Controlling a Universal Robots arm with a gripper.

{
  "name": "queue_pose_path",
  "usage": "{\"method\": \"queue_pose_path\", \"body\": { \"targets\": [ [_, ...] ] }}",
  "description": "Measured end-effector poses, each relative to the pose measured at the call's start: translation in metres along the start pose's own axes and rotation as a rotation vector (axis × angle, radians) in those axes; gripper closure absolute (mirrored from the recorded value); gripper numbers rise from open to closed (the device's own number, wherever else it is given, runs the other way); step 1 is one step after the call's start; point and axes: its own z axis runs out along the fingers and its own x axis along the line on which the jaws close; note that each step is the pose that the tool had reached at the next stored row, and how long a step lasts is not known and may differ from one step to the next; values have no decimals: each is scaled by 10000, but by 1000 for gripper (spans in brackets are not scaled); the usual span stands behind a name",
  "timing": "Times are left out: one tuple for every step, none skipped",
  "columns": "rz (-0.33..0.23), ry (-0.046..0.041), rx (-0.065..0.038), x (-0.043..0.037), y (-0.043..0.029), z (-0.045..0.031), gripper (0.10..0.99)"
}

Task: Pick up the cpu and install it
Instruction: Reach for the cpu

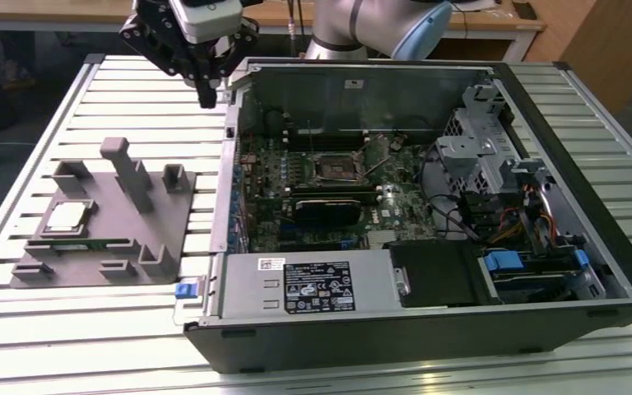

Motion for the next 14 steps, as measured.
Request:
{"method": "queue_pose_path", "body": {
  "targets": [
    [2, 2, 1, 4, 0, -1, 980],
    [3, 2, 0, 9, -1, -1, 980],
    [2, 2, 1, 15, -1, -1, 980],
    [2, 3, 1, 22, -2, -1, 980],
    [3, 4, 1, 32, -2, -1, 980],
    [2, 6, 1, 42, -3, -1, 980],
    [2, 7, 1, 52, -4, -1, 980],
    [2, 9, 1, 62, -5, -1, 980],
    [2, 11, 1, 73, -6, -2, 980],
    [2, 12, 1, 84, -7, -1, 980],
    [2, 13, 1, 96, -7, -1, 980],
    [2, 14, 2, 107, -8, -2, 980],
    [3, 14, 1, 119, -9, -1, 980],
    [3, 14, 1, 134, -10, -1, 980]
  ]
}}
